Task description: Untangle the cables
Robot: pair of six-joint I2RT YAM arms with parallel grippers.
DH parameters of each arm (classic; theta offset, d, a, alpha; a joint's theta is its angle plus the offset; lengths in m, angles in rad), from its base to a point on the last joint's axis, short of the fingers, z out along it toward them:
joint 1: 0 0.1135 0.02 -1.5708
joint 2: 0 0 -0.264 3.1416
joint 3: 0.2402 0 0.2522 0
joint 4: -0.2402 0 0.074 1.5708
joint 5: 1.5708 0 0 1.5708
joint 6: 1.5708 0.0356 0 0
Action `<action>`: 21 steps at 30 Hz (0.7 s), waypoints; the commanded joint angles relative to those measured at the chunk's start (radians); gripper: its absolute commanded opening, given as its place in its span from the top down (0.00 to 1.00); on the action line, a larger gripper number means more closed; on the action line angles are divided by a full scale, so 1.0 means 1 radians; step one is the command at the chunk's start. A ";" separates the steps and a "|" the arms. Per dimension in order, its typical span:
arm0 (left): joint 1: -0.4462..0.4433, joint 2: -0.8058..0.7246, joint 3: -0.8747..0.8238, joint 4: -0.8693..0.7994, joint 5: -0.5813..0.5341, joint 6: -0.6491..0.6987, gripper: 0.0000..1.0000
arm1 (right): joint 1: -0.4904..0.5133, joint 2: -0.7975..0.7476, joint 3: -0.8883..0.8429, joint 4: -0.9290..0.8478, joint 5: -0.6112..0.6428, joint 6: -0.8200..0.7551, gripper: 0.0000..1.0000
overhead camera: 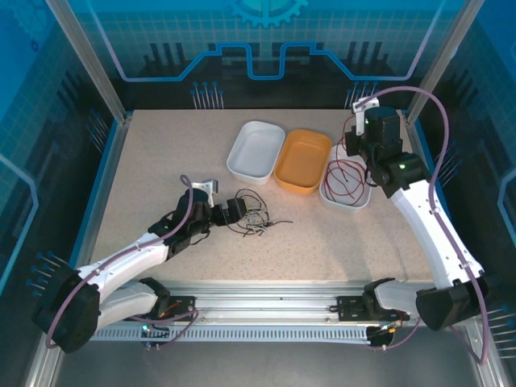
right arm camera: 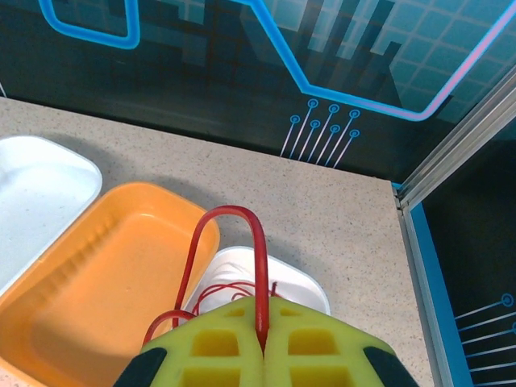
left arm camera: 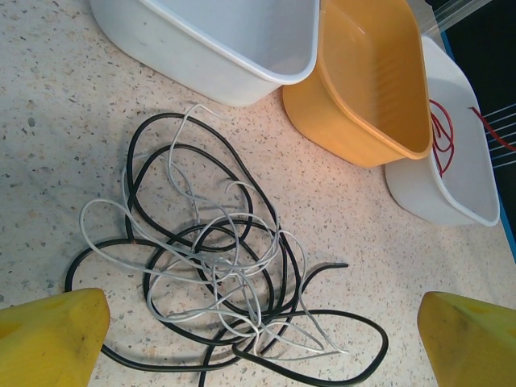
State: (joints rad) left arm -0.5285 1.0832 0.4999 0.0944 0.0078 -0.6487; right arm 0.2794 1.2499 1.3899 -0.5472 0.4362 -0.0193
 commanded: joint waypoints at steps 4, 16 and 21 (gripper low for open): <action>-0.002 0.003 0.014 0.010 0.015 -0.002 0.01 | -0.019 0.021 -0.014 0.016 -0.014 0.035 1.00; -0.001 -0.009 0.002 0.009 0.021 0.002 0.01 | -0.081 0.093 -0.100 -0.066 -0.057 0.212 1.00; -0.002 -0.025 -0.005 -0.001 0.022 0.001 0.01 | -0.102 0.198 -0.070 -0.142 -0.006 0.282 1.00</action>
State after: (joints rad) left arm -0.5285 1.0817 0.4999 0.0940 0.0086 -0.6491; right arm 0.1967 1.4086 1.3033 -0.6231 0.4110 0.1921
